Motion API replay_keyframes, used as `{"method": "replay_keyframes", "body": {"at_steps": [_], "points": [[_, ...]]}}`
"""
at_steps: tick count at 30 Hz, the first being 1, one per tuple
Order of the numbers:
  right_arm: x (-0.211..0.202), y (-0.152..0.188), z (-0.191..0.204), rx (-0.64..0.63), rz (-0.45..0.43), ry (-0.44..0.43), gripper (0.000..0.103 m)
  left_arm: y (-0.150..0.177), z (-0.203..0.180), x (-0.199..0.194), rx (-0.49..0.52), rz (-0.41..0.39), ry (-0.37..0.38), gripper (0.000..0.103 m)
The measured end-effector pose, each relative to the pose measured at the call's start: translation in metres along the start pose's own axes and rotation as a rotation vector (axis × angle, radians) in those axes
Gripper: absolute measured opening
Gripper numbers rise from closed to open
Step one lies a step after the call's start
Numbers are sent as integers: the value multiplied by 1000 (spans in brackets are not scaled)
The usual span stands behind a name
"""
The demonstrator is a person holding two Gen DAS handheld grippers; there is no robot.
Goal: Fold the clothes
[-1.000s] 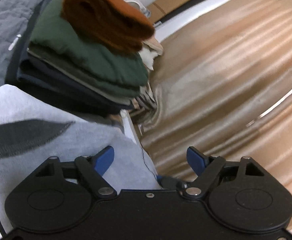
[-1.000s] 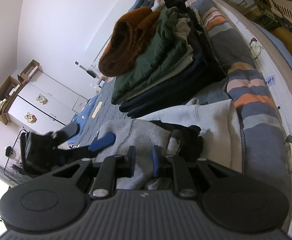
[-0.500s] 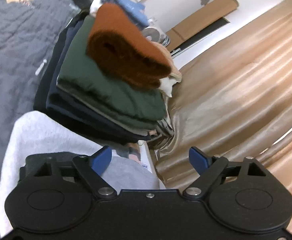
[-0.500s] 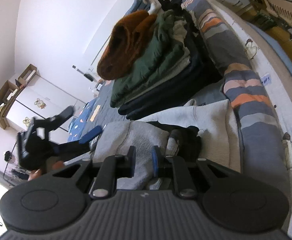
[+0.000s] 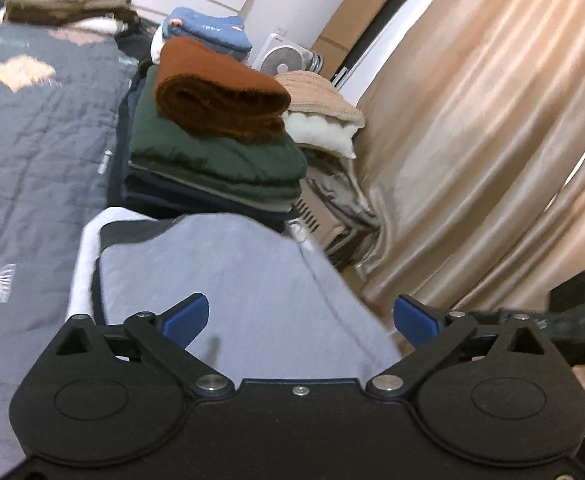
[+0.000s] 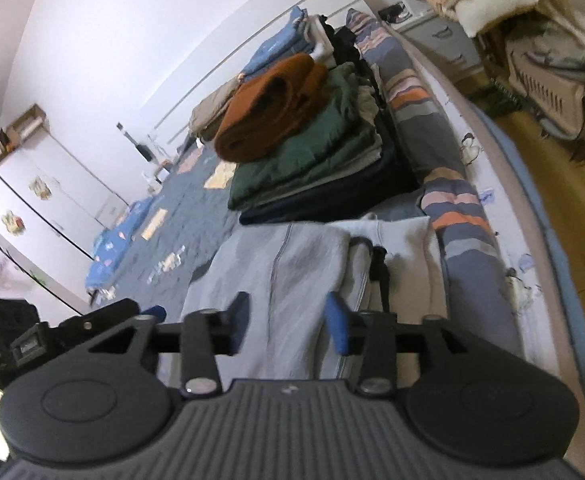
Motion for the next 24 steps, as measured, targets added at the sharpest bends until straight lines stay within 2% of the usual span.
{"method": "replay_keyframes", "body": {"at_steps": [5, 8, 13, 18, 24], "points": [[-21, 23, 28, -77, -2, 60, 71, 19, -10, -27, 53, 8, -36, 103], [-29, 37, 44, -117, 6, 90, 77, 31, -16, -42, 85, 21, -55, 103], [-38, 62, 69, -174, 36, 136, 81, 47, -21, -64, 137, 44, -105, 103], [-48, 85, 82, -175, 47, 191, 82, 58, -20, -84, 170, 68, -165, 103], [-59, 103, 97, -175, 49, 254, 82, 66, -20, -107, 204, 82, -166, 103]]}}
Point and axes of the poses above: each gripper's, at about its wrist camera, not at the fingertips, and x roughly the way its jaws point, z to its left, y to its underside, the point moved 3 cm from there along x, roughly the way its jaws point, and after that the axes turned 5 degrees about -y, right-handed, at the moved point
